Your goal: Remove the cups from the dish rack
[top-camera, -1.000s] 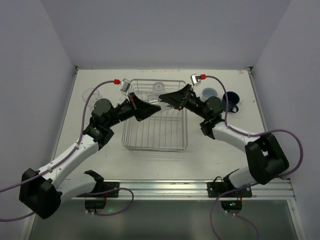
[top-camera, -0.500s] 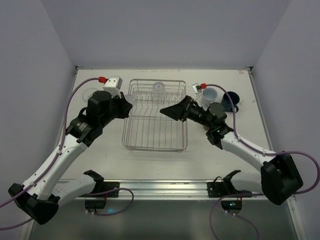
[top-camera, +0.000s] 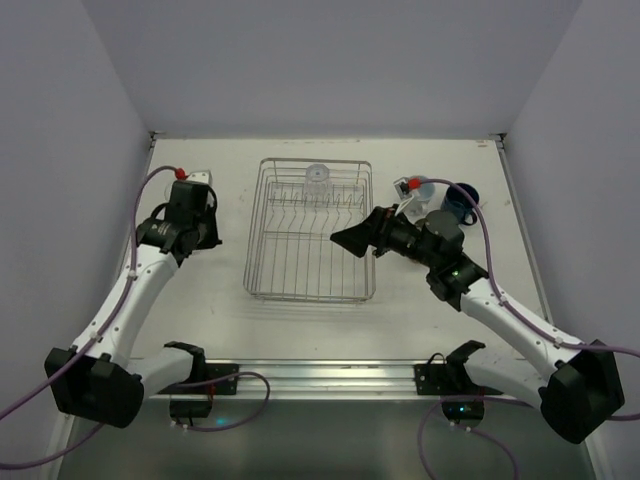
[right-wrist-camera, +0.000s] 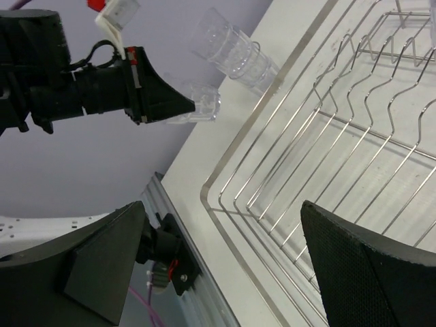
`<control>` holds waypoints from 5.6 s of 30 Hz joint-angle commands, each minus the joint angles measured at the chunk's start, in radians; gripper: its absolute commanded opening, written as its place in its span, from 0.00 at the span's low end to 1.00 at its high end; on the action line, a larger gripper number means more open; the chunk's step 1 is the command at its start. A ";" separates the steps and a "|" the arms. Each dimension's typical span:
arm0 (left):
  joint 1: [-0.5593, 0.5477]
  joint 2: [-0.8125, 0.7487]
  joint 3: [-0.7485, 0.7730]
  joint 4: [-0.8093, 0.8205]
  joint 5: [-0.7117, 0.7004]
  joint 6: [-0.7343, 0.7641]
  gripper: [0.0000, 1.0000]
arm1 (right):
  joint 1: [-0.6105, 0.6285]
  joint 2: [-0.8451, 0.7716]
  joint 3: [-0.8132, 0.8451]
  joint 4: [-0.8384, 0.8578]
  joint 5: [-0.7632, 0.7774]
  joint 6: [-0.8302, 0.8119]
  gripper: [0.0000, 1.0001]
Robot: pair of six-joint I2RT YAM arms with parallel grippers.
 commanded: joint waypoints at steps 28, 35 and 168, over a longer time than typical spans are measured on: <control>0.041 0.154 -0.061 0.165 0.109 -0.005 0.62 | 0.000 0.052 0.099 -0.194 0.134 -0.277 0.99; 0.019 -0.011 0.005 0.280 0.166 0.010 0.92 | 0.026 0.239 0.271 -0.353 0.275 -0.402 0.99; -0.021 0.061 0.005 -0.190 -0.006 -0.015 0.00 | 0.068 -0.083 0.101 -0.309 0.055 -0.256 0.99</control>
